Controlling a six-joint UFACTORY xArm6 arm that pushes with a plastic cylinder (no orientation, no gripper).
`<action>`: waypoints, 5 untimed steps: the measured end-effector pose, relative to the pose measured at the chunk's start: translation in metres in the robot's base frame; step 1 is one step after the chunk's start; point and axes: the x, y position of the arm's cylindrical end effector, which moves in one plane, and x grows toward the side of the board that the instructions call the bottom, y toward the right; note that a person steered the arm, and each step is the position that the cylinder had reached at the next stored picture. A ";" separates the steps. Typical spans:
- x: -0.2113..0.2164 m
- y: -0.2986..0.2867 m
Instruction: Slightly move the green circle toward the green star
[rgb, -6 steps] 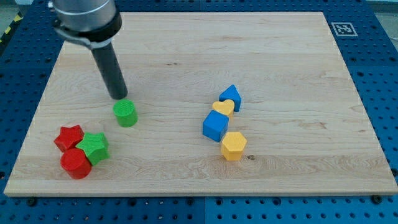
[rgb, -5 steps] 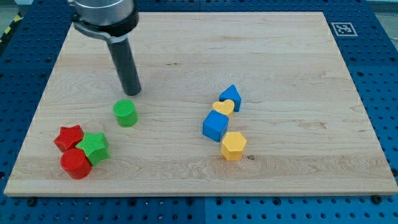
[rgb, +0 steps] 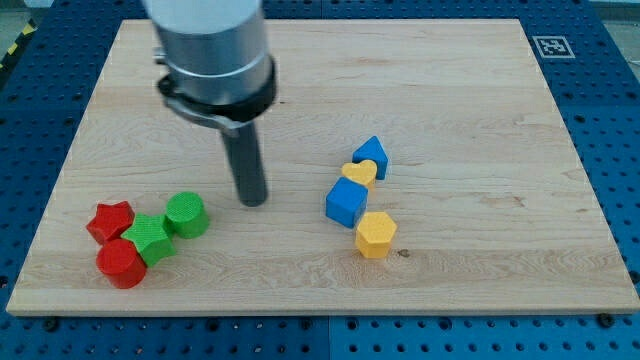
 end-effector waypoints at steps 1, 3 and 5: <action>0.019 0.005; 0.026 -0.030; 0.026 -0.046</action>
